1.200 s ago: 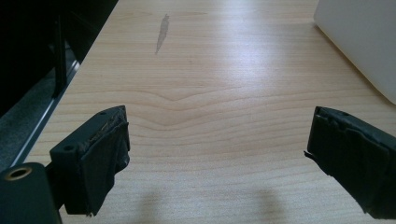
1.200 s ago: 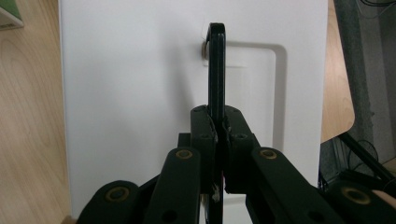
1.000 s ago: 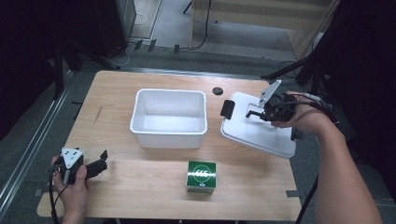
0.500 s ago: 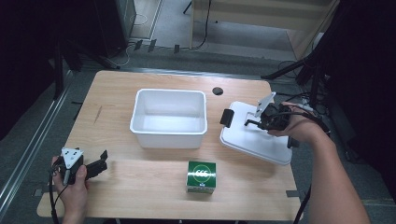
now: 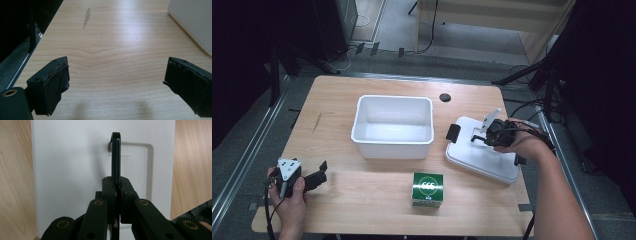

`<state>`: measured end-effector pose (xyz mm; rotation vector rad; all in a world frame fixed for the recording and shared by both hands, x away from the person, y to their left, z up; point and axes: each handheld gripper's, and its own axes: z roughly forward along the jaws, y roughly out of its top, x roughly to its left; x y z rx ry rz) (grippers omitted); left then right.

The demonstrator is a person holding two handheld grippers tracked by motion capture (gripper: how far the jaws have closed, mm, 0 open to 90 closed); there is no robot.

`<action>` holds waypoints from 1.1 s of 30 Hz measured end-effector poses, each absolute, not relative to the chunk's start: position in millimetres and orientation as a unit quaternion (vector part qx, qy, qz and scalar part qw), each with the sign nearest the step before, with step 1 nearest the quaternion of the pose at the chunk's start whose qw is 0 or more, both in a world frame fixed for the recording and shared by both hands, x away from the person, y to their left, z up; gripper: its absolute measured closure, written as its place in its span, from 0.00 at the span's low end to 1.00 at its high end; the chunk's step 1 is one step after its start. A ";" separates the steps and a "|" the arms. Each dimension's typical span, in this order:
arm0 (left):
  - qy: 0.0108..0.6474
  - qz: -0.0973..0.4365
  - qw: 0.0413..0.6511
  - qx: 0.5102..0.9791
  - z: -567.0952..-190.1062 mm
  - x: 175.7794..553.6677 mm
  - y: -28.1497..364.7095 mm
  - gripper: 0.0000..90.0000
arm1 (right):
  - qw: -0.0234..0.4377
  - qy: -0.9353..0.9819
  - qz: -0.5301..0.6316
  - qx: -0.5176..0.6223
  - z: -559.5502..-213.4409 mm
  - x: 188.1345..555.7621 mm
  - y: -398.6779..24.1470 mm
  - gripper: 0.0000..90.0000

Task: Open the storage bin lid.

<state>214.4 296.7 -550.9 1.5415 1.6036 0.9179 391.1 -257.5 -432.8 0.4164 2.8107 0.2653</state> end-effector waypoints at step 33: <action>0.622 0.356 0.358 0.598 -550.9 214.6 296.6 0.07 | 0.138 0.966 0.094 0.195 -458.5 392.0 -267.2 0.85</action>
